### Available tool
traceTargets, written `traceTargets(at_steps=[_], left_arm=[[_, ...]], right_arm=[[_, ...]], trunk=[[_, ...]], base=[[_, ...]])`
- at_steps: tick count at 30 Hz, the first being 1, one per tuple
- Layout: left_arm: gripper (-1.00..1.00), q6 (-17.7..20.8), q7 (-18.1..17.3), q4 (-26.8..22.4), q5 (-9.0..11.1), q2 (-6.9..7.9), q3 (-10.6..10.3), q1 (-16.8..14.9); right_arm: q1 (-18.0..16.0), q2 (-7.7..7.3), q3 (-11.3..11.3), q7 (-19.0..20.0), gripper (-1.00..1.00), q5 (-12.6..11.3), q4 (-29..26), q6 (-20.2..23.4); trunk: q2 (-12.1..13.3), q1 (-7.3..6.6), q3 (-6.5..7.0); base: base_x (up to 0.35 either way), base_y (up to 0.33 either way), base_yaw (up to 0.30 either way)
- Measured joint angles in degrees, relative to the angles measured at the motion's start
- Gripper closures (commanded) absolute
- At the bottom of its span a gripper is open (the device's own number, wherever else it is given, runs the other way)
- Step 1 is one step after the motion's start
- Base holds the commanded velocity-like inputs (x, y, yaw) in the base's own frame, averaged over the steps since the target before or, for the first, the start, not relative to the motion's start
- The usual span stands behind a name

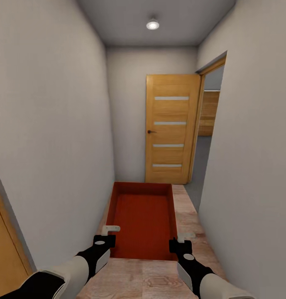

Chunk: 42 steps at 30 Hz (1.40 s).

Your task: Move the two storage containers from the living room to the garage. In the garage, place one container on the floor and stack the other container on top of it (either order is fine).

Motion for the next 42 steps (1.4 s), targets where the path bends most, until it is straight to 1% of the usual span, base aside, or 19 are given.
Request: traceTargets(at_steps=[42], left_arm=[[1.0,0.0,0.0,0.0,0.0,0.0,0.0,0.0]], right_arm=[[0.0,0.0,0.0,0.0,1.0,0.0,-0.1,0.1]], trunk=[[0.0,0.0,0.0]], base=[[0.325,0.0,0.0]])
